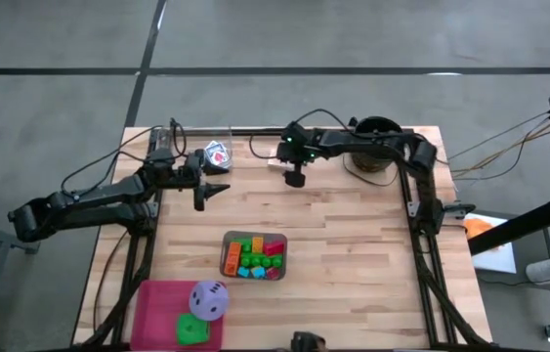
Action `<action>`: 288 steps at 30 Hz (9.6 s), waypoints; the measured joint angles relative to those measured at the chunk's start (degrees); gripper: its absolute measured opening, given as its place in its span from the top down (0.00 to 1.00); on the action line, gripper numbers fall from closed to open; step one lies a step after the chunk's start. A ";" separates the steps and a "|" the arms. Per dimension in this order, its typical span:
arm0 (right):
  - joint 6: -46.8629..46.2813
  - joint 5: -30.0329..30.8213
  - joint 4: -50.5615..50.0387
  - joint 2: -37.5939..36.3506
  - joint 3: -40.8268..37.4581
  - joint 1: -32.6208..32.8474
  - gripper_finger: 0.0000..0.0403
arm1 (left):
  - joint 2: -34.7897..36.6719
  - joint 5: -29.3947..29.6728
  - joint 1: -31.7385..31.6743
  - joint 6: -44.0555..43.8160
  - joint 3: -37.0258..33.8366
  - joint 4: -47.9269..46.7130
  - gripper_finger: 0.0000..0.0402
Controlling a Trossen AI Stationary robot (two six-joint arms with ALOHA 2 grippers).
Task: Pick & Place Toys
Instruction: Put the yellow playing card into the transparent bin
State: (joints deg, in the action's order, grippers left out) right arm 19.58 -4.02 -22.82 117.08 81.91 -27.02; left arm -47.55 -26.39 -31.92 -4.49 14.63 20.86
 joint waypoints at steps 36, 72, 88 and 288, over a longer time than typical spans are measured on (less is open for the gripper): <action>7.97 2.28 -20.56 12.94 16.70 -2.13 0.20 | -0.07 0.00 0.17 0.02 0.00 -0.45 0.34; 9.35 -21.77 -20.36 7.84 16.11 -1.71 0.27 | -0.07 -0.10 0.27 0.23 -0.04 -1.11 0.34; 8.66 -42.12 -22.90 7.04 16.35 -0.36 0.27 | -2.37 15.01 14.82 17.88 0.08 -2.32 0.34; -14.87 4.03 73.30 -74.53 -81.55 20.49 0.30 | 9.79 42.86 -13.33 5.66 0.76 -28.59 0.80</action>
State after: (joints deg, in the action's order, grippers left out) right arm 4.71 0.01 50.48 42.54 0.36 -6.52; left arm -37.76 16.47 -45.26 1.17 15.40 -7.73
